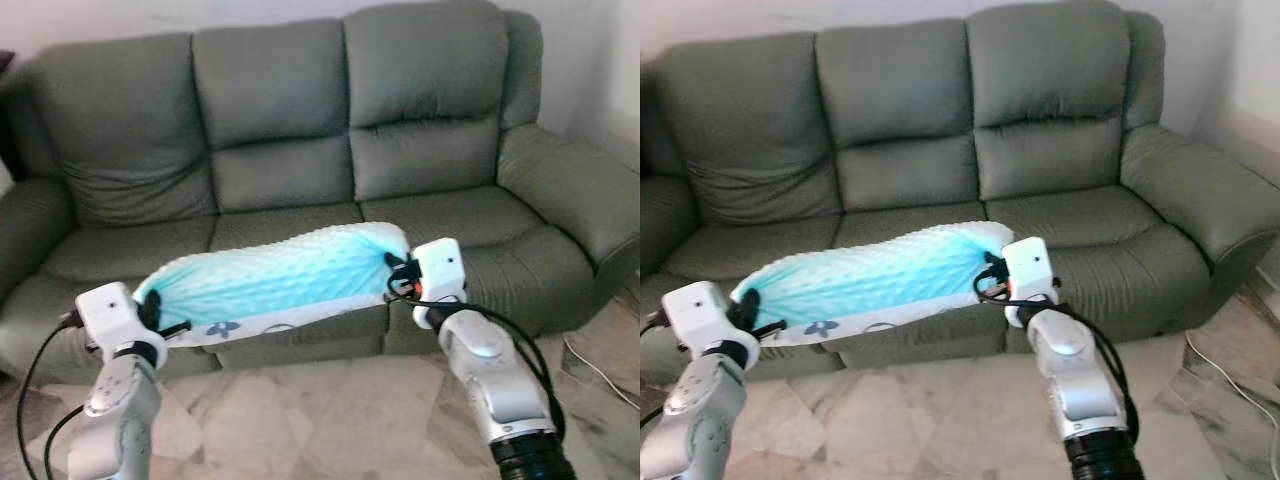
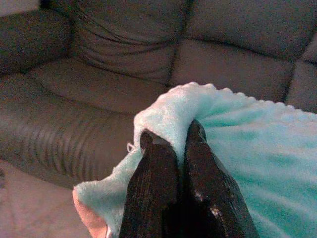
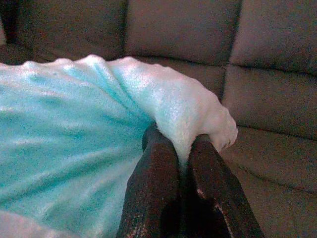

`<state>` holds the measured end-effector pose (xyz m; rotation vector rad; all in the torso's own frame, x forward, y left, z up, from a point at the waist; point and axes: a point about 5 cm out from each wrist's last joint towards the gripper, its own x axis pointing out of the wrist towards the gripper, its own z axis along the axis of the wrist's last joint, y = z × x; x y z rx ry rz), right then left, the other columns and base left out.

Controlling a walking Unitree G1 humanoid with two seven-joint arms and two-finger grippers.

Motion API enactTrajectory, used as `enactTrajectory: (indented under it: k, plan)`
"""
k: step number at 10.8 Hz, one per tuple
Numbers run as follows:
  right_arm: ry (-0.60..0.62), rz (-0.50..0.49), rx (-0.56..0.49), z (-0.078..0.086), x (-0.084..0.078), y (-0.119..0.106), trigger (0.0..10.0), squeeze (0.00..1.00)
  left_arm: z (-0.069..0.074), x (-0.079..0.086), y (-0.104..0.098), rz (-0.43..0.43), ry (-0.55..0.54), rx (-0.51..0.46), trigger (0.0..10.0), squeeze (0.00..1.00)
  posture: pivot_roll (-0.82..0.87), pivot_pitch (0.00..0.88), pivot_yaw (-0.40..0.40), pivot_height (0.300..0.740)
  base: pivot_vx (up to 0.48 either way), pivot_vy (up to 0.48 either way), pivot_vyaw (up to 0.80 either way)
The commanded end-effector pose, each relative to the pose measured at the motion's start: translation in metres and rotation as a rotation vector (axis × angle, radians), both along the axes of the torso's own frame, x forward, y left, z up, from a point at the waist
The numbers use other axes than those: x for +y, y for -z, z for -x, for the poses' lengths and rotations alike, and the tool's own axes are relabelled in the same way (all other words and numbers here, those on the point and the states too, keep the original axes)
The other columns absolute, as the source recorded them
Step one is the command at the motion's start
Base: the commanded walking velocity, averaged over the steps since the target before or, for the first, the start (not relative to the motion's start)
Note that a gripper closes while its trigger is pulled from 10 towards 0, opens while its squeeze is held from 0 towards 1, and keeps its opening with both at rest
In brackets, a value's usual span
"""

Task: Move the pillow to the sofa

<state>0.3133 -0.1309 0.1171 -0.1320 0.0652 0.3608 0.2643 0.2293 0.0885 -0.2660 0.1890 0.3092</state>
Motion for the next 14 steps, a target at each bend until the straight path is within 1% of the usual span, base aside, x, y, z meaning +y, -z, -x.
enactTrajectory:
  k: [1, 3, 5, 7, 8, 9, 12, 14]
  plan:
    - [0.002, -0.007, -0.03, -0.003, 0.003, -0.008, 10.0, 0.0, 0.002, 0.014, -0.008, -0.022, -0.057, -0.032, 10.0, 0.0, -0.2, 0.011, 0.084, 0.74, 0.0, 0.0, 0.0]
    - [0.007, -0.007, -0.03, -0.002, 0.002, -0.007, 10.0, 0.0, 0.003, 0.016, -0.009, -0.014, -0.057, -0.053, 10.0, 0.0, -0.2, 0.015, 0.089, 0.74, 0.0, 0.0, 0.0]
    - [0.005, -0.007, -0.028, -0.002, 0.002, -0.007, 10.0, 0.0, 0.003, 0.017, -0.01, -0.019, -0.061, -0.054, 10.0, 0.0, -0.2, 0.015, 0.088, 0.74, 0.0, 0.0, 0.0]
    - [0.005, -0.006, -0.029, -0.002, 0.002, -0.007, 10.0, 0.0, 0.005, 0.017, -0.007, -0.019, -0.054, -0.053, 10.0, 0.0, -0.2, 0.017, 0.085, 0.74, 0.0, 0.0, 0.0]
    - [0.006, -0.004, -0.028, -0.002, 0.002, -0.007, 10.0, 0.0, 0.006, 0.015, -0.004, -0.002, -0.042, -0.047, 10.0, 0.0, -0.21, 0.017, 0.085, 0.74, 0.0, 0.0, 0.0]
    - [0.009, -0.004, -0.025, -0.002, 0.002, -0.007, 10.0, 0.0, 0.006, 0.012, -0.002, 0.01, -0.033, -0.044, 10.0, 0.0, -0.21, 0.017, 0.086, 0.74, 0.0, 0.0, -0.74]
    - [0.011, -0.005, -0.025, -0.002, 0.002, -0.007, 10.0, 0.0, 0.003, 0.009, -0.003, 0.008, -0.01, -0.05, 10.0, 0.0, -0.21, 0.016, 0.086, 0.74, 0.0, 0.0, -0.8]
    - [0.007, -0.002, -0.028, -0.002, 0.002, -0.007, 10.0, 0.0, 0.004, 0.007, -0.002, 0.03, 0.004, -0.057, 10.0, 0.0, -0.21, 0.019, 0.084, 0.74, 0.0, 0.0, 0.0]
